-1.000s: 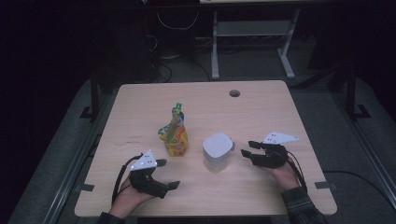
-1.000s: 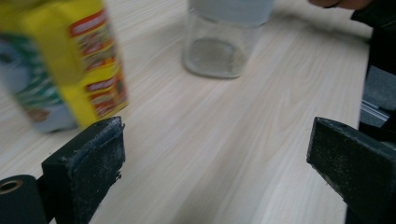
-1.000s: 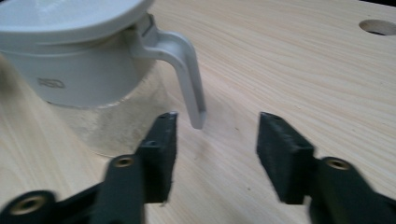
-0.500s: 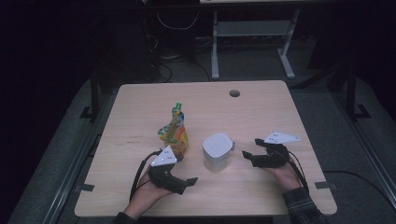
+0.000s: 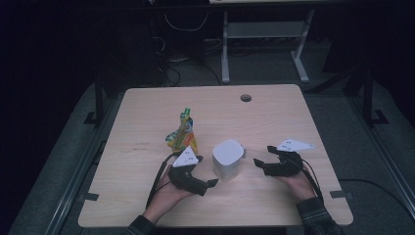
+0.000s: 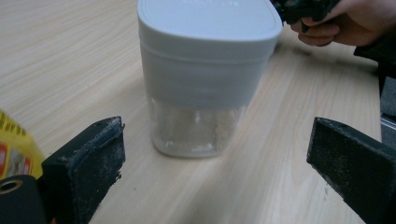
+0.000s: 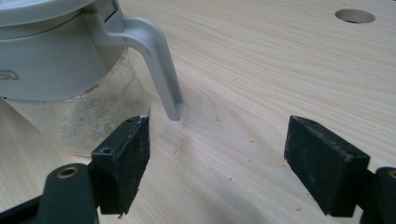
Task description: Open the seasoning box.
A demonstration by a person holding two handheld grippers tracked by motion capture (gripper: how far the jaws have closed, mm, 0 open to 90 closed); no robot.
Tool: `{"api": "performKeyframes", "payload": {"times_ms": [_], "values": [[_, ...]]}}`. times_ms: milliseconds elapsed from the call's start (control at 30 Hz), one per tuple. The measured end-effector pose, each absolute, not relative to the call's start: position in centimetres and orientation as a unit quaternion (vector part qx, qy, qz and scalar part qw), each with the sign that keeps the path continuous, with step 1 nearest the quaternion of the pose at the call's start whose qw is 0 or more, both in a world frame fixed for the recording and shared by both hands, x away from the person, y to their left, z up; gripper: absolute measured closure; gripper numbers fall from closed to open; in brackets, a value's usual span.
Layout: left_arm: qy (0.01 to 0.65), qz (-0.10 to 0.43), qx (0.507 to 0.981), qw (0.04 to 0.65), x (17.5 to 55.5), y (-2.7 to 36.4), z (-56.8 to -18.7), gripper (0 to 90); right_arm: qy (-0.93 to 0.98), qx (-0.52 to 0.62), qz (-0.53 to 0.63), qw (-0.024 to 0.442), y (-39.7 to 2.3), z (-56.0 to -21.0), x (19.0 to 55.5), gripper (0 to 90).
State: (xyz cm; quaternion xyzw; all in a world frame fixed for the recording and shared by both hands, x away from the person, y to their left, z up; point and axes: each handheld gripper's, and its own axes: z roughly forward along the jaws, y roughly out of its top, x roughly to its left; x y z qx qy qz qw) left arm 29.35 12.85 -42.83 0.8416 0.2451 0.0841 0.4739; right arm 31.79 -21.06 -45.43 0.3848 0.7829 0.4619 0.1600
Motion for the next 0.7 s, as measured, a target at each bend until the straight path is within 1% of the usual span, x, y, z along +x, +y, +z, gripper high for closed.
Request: {"api": "performKeyframes", "payload": {"times_ms": [333,467,500,533,700], "values": [[0.236,0.101,0.846,0.467,30.8,10.9,-42.3,5.5,0.783,0.382,0.464,0.16,-21.0,-45.5,31.8,22.3],[0.244,0.093,0.844,0.468,31.3,10.8,-42.5,6.9,0.783,0.383,0.464,0.159,-21.0,-45.5,31.7,22.4],[0.243,0.089,0.843,0.472,31.4,10.8,-42.5,11.0,0.783,0.383,0.464,0.159,-21.0,-45.5,31.7,22.4],[0.243,0.088,0.842,0.473,31.4,10.8,-42.5,12.4,0.783,0.383,0.463,0.16,-21.0,-45.6,31.7,22.5],[0.239,0.081,0.845,0.471,31.5,10.7,-42.6,16.6,0.783,0.381,0.464,0.161,-20.9,-45.6,31.9,22.9]]}}
